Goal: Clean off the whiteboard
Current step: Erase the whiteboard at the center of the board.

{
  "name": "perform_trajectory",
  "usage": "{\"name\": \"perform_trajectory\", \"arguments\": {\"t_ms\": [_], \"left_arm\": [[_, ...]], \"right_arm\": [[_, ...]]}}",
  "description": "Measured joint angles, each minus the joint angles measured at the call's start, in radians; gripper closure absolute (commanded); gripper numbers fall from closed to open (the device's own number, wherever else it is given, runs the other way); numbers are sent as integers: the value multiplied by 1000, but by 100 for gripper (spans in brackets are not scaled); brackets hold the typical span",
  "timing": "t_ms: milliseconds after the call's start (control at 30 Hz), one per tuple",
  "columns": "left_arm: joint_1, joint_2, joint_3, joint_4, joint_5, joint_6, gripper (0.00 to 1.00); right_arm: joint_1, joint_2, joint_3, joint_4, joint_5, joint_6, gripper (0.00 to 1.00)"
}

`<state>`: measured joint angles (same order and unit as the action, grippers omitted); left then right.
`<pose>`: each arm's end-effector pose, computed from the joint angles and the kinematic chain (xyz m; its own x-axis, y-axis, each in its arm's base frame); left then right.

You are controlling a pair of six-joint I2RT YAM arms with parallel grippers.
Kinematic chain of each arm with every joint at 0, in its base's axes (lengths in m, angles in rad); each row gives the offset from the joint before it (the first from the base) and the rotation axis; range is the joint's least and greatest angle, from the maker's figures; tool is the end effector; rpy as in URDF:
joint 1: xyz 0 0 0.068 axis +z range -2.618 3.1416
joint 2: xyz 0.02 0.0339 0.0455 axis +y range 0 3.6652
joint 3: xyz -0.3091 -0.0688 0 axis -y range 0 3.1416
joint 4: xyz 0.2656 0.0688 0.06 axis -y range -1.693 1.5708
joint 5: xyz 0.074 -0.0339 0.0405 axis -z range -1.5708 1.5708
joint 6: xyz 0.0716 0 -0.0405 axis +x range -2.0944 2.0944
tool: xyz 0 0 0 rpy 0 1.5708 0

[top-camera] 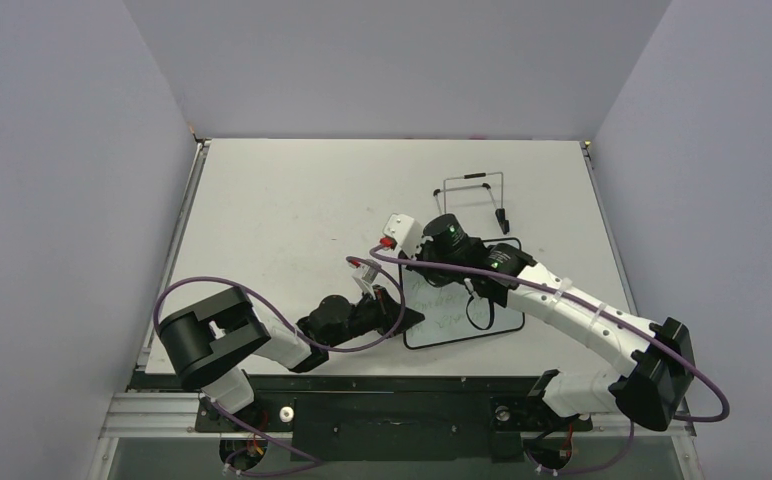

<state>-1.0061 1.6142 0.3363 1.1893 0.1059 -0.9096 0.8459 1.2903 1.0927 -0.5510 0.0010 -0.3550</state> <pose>0.1607 -0.2678 0.1725 -0.7365 -0.3039 -0.6043 0.5130 0.3312 -0.7919 0.2078 0.2345 0.3181 -0.1631 -0.7084 -0.6867 -0.8583 0.4451 -0.2553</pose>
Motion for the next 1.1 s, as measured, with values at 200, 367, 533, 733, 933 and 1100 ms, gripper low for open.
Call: {"name": "perform_trajectory", "arguments": {"t_ms": [200, 367, 533, 733, 933, 1100], "left_arm": [[0, 0, 0, 0, 0, -1, 100], [0, 0, 0, 0, 2, 0, 100], [0, 4, 0, 5, 5, 0, 100], [0, 13, 0, 18, 7, 0, 100], [0, 13, 0, 19, 8, 0, 100], [0, 14, 0, 19, 8, 0, 100]], "right_arm": [[-9, 0, 1, 0, 37, 5, 100], [26, 0, 5, -1, 41, 4, 100], [48, 0, 16, 6, 48, 6, 100], [34, 0, 16, 24, 90, 19, 100], [-1, 0, 16, 11, 54, -8, 100], [14, 0, 16, -35, -64, -46, 100]]}}
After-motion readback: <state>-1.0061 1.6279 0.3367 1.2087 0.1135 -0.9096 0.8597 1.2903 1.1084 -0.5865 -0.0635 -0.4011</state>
